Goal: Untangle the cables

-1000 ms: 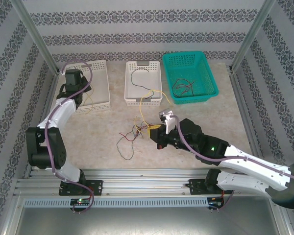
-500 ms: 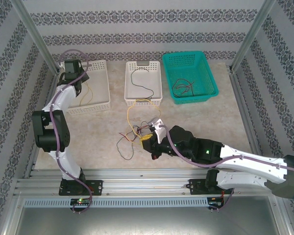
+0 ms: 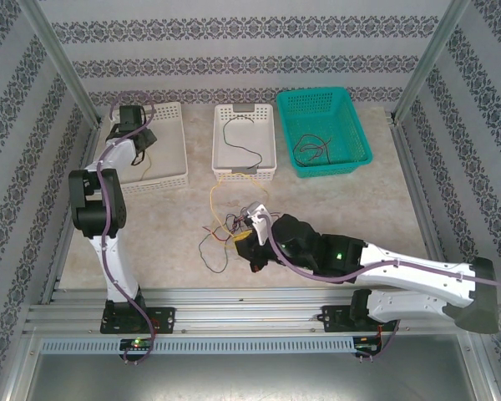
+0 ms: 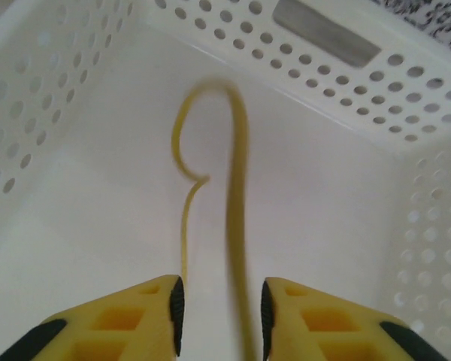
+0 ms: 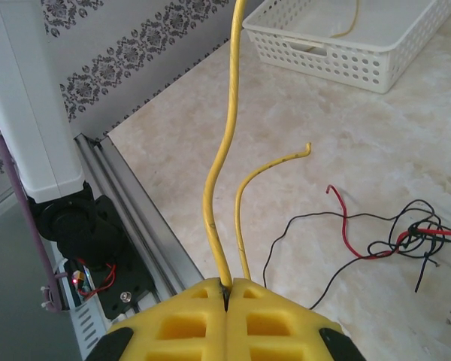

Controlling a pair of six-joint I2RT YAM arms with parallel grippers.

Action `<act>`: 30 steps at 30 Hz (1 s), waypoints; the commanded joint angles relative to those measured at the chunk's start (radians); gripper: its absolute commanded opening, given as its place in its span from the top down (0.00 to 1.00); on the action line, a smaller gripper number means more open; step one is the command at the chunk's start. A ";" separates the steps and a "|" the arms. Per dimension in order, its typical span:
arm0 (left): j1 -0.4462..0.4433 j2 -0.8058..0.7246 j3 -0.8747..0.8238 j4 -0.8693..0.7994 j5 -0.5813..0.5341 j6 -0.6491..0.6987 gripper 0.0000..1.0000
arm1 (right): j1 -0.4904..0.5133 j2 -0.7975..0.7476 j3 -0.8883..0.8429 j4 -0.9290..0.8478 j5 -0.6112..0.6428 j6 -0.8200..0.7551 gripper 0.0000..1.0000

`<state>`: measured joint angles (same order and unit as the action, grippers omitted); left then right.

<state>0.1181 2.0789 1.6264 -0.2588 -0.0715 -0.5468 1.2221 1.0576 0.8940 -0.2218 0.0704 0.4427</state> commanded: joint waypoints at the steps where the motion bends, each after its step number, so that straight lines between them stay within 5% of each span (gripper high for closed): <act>1: 0.000 -0.008 0.045 -0.023 -0.006 0.021 0.59 | 0.008 0.011 0.040 0.000 0.017 -0.028 1.00; 13: -0.005 -0.166 0.049 -0.043 0.070 0.027 0.20 | 0.000 0.058 0.089 0.006 -0.022 -0.029 1.00; 30: -0.001 -0.365 -0.121 0.000 0.109 -0.002 0.13 | 0.006 0.042 0.087 0.010 -0.021 -0.009 1.00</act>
<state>0.1177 1.7802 1.5379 -0.2783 0.0418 -0.5327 1.2221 1.1133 0.9546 -0.2211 0.0612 0.4267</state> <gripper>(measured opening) 0.871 0.043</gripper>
